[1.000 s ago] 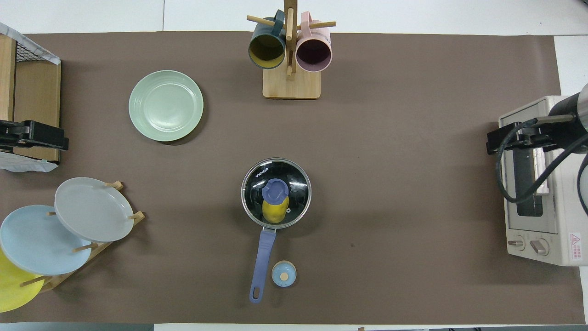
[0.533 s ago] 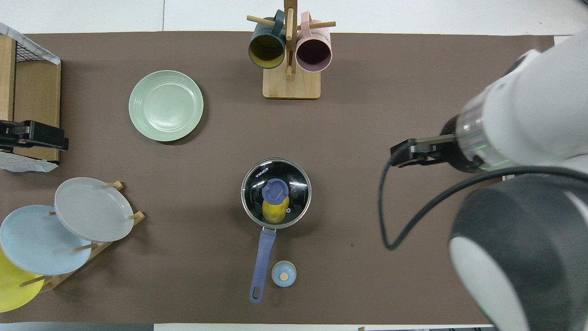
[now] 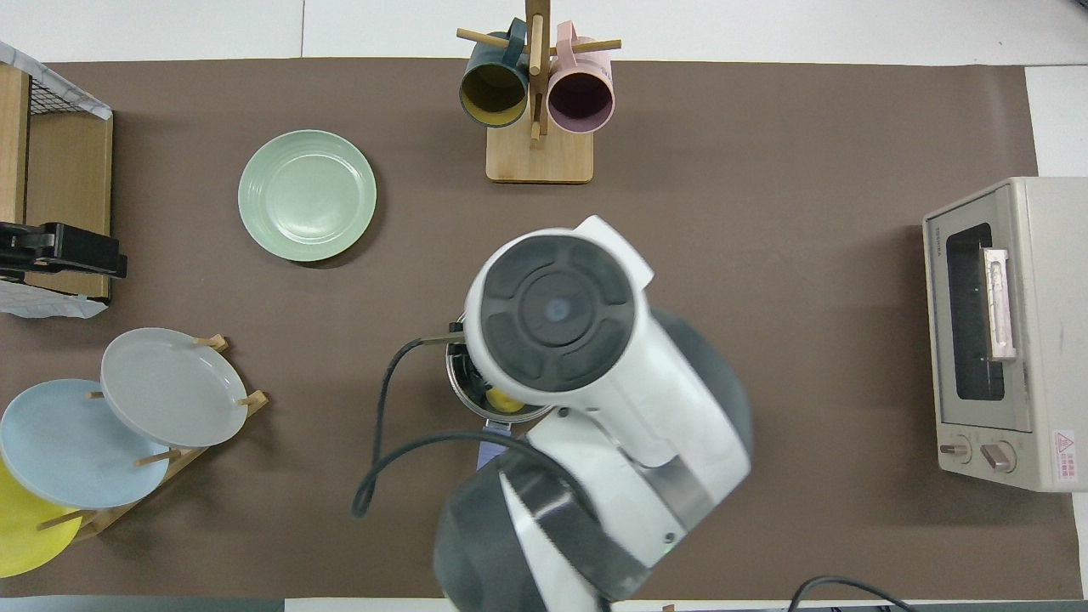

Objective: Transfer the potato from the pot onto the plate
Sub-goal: 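Lower the right gripper and grasp the blue lid knob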

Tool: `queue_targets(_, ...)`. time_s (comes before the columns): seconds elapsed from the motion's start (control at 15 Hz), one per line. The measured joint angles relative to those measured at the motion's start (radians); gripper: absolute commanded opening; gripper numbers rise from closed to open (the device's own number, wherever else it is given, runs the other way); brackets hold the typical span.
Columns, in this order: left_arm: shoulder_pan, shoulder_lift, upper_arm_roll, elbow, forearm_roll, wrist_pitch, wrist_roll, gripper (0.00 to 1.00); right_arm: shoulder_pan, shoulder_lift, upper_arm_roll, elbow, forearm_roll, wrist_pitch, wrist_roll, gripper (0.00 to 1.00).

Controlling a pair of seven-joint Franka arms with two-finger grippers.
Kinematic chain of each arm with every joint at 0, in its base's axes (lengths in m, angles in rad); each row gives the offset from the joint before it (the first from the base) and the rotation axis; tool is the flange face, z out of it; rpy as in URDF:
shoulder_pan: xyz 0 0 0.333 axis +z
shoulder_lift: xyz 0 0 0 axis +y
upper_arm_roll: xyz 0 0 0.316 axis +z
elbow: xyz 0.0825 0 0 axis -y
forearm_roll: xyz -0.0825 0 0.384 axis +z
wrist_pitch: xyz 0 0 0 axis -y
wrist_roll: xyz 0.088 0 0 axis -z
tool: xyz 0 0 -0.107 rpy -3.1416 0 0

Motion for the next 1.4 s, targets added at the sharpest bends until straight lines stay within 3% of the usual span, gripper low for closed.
queue_targets(0.27,0.000,0.000,0.000,0.000,0.000,0.000,0.000,1.00,0.032,0.002,-0.003,-0.184,-0.002,0.232,0.025,1.00)
queue_targets(0.47,0.000,0.000,0.000,0.000,0.000,0.000,0.000,1.00,0.042,-0.038,-0.002,-0.285,-0.052,0.291,-0.014,1.00)
queue_targets(0.73,0.000,-0.007,-0.004,0.000,0.000,0.000,0.000,1.00,0.049,-0.038,-0.002,-0.314,-0.074,0.324,-0.018,1.00)
queue_targets(1.2,0.000,-0.056,-0.003,0.001,0.000,0.000,0.000,1.00,0.051,0.029,-0.003,-0.298,-0.101,0.376,-0.018,1.00)
queue_targets(1.4,0.000,-0.096,-0.001,0.001,0.000,-0.005,0.000,1.00,0.051,0.029,-0.003,-0.293,-0.103,0.376,-0.019,0.66)
